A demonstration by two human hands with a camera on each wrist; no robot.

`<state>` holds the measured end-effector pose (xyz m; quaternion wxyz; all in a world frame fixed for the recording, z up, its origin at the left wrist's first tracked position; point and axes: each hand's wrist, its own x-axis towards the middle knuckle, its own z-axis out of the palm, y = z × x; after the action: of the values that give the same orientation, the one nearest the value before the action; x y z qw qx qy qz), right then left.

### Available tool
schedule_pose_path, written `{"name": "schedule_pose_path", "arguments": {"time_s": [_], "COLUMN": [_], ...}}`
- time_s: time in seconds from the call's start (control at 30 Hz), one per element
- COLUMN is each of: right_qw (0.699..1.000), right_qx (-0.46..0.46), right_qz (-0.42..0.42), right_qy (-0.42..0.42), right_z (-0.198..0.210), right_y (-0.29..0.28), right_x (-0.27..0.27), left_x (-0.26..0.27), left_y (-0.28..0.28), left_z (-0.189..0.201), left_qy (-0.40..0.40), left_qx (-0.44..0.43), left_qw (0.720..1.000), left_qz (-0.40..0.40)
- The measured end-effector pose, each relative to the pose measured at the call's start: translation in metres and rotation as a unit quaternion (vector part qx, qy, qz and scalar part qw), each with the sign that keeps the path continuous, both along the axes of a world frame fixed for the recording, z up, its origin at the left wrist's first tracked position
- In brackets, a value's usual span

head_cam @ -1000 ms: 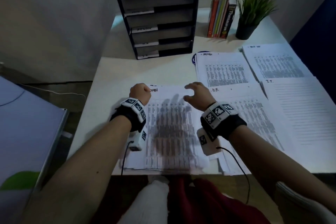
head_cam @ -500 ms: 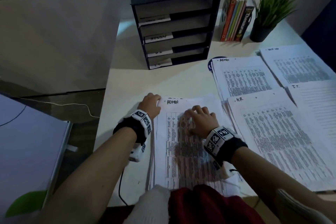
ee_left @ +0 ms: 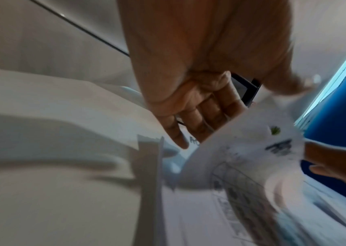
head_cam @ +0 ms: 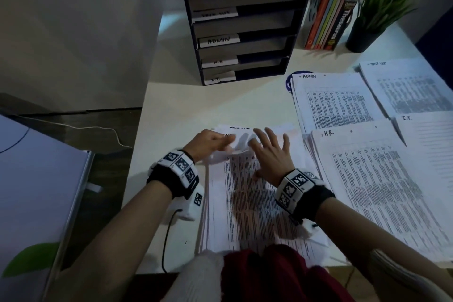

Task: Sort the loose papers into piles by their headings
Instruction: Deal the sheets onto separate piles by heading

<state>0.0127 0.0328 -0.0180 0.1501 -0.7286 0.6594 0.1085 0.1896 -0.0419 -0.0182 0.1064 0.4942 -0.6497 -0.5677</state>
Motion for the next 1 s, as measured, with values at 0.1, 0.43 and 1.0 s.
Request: {"name": "schedule_pose_path", "arguments": {"time_s": [0.1, 0.43, 1.0], "right_qw": [1.0, 0.999, 1.0], "right_qx": [-0.024, -0.036, -0.022], "right_qz": [0.015, 0.01, 0.006], "right_qy": [0.009, -0.006, -0.013], "right_z": [0.0, -0.001, 0.004], "right_y": [0.005, 0.006, -0.001], "right_x": [0.003, 0.009, 0.009], "left_x": [0.0, 0.003, 0.012], "left_y": [-0.008, -0.003, 0.009], "left_z": [-0.008, -0.017, -0.018], "left_qy": [-0.065, -0.227, -0.1], "left_qx": [-0.082, -0.295, -0.19], "left_qw": [0.993, 0.928, 0.973], "left_qz": [0.061, 0.002, 0.082]}}
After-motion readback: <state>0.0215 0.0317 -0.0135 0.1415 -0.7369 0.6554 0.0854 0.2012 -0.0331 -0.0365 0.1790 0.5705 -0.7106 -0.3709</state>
